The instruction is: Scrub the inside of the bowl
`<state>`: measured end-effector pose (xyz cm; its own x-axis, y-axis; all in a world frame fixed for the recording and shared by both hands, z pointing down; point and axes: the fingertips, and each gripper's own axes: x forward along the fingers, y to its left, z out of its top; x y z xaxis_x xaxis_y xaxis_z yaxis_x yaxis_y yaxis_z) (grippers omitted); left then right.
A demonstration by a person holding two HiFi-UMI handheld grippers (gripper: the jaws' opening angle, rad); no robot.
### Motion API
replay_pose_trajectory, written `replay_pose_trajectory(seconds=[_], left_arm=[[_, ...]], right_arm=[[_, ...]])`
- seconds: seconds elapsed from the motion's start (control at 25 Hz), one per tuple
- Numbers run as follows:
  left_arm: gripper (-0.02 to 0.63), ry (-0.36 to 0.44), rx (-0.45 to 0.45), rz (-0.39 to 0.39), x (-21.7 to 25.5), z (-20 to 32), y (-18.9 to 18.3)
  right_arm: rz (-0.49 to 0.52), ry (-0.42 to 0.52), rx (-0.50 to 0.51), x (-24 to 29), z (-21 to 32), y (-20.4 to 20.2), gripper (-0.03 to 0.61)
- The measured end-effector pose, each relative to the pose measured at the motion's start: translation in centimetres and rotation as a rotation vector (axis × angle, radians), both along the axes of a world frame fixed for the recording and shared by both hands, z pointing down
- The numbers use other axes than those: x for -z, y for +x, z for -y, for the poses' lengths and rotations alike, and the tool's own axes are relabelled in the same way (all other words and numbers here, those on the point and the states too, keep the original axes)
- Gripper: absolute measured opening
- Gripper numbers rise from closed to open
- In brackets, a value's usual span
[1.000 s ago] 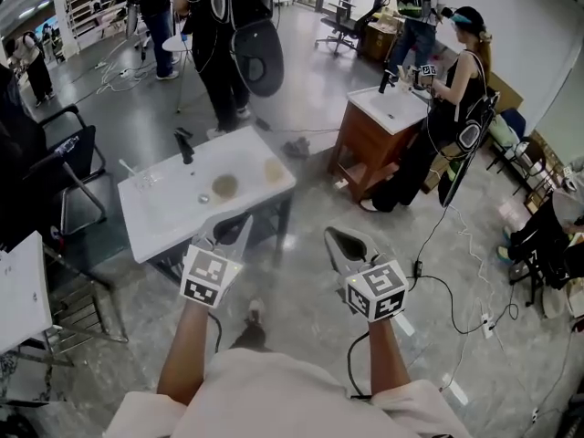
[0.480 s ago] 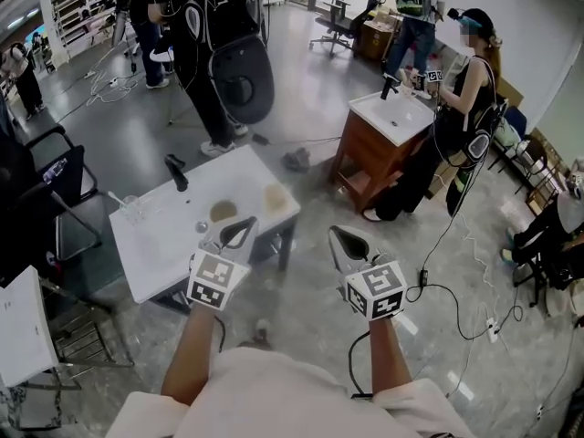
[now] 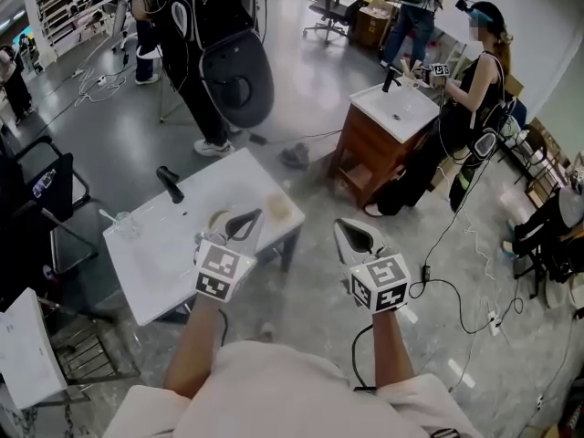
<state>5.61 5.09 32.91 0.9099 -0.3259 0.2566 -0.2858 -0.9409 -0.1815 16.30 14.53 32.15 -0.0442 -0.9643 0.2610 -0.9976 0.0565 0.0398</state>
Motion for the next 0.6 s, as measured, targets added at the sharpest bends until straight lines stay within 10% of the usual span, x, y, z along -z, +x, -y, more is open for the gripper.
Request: replay_pose_trajectory(seconds=[0.6], left_arm=[[0.103,-0.095,-0.083,0.098,-6.8,9.8,2.8]], right_arm=[[0.050,-0.070,-0.012,-5.1,10.3,0.3,0.006]])
